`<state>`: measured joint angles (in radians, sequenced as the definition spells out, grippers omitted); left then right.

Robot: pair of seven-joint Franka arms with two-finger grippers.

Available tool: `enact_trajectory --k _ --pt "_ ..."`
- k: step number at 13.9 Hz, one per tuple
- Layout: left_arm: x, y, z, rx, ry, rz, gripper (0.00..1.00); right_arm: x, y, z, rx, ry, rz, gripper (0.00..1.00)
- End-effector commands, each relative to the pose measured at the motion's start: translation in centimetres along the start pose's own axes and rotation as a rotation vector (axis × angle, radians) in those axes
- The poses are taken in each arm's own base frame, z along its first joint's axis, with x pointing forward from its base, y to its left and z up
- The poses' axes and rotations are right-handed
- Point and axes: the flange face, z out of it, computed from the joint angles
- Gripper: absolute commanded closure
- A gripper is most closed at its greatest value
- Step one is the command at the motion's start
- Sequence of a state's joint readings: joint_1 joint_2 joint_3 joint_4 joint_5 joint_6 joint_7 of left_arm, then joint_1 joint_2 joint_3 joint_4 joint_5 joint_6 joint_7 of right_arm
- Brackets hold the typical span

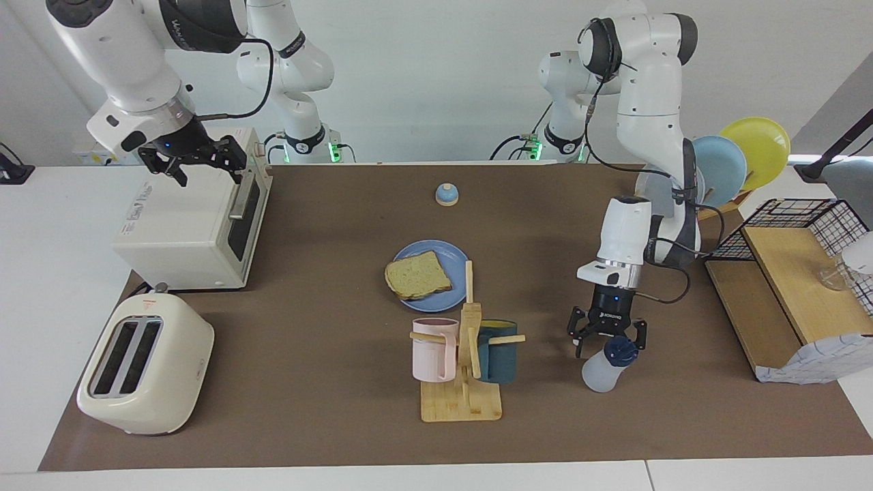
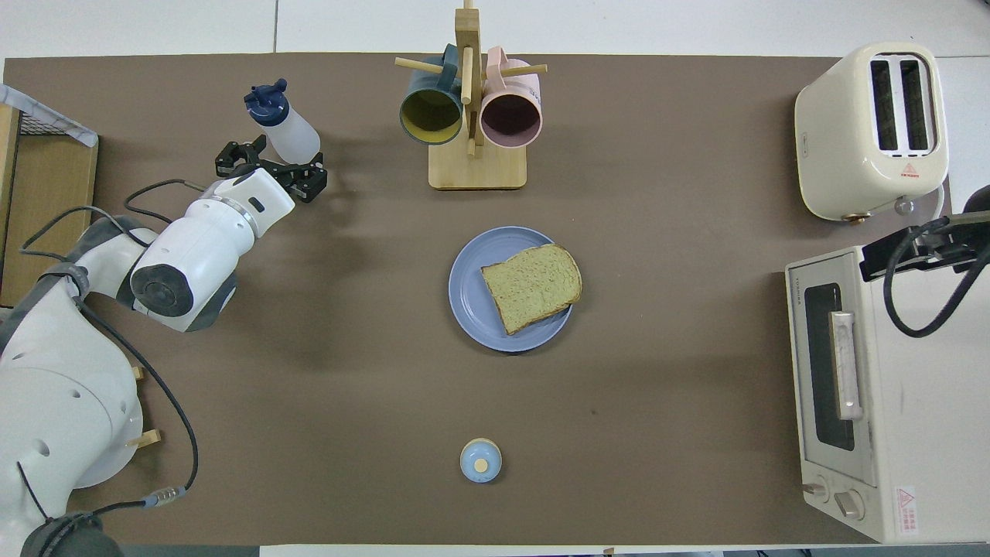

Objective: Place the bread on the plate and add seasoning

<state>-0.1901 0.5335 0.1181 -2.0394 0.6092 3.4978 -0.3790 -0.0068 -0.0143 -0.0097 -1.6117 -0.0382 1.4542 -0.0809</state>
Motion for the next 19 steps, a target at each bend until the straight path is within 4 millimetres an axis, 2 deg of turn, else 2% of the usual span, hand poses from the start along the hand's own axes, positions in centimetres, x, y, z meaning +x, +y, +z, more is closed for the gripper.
enact_trajectory --k 1,3,4,8,10,11,13,16,19 --pt "0.0 1.1 -5.8 -0.014 -0.005 -0.010 0.00 -0.4 0.2 -0.1 0.024 0.001 -0.015 0.00" --pt "-1.1 3.3 -7.6 -0.041 -0.033 0.000 0.00 -0.3 0.1 -0.3 0.024 0.003 -0.018 0.00" --pt "-1.3 5.0 -7.6 -0.051 -0.063 0.020 0.00 -0.4 0.1 -0.1 0.024 -0.001 -0.018 0.00" --pt "-0.2 12.1 -6.9 -0.050 -0.210 0.097 0.00 -0.4 0.1 -0.2 0.023 0.005 -0.017 0.00" --pt "1.1 13.9 -6.9 -0.042 -0.220 0.049 0.00 -0.2 0.2 -0.3 0.023 0.012 -0.018 0.00" --pt "1.3 14.3 -6.6 -0.024 -0.251 0.044 0.00 -0.3 0.1 -0.1 0.023 0.007 -0.018 0.00" --pt "2.9 15.1 -6.4 0.003 -0.298 -0.027 0.00 -0.2 0.2 -0.3 0.022 0.015 -0.018 0.00" --pt "6.7 16.2 -6.5 0.058 -0.387 -0.082 0.00 -0.2 0.1 -0.3 0.022 0.015 -0.016 0.00" --pt "11.1 15.8 -7.4 0.071 -0.487 -0.136 0.00 -0.3 0.1 -0.2 0.023 0.010 -0.018 0.00"
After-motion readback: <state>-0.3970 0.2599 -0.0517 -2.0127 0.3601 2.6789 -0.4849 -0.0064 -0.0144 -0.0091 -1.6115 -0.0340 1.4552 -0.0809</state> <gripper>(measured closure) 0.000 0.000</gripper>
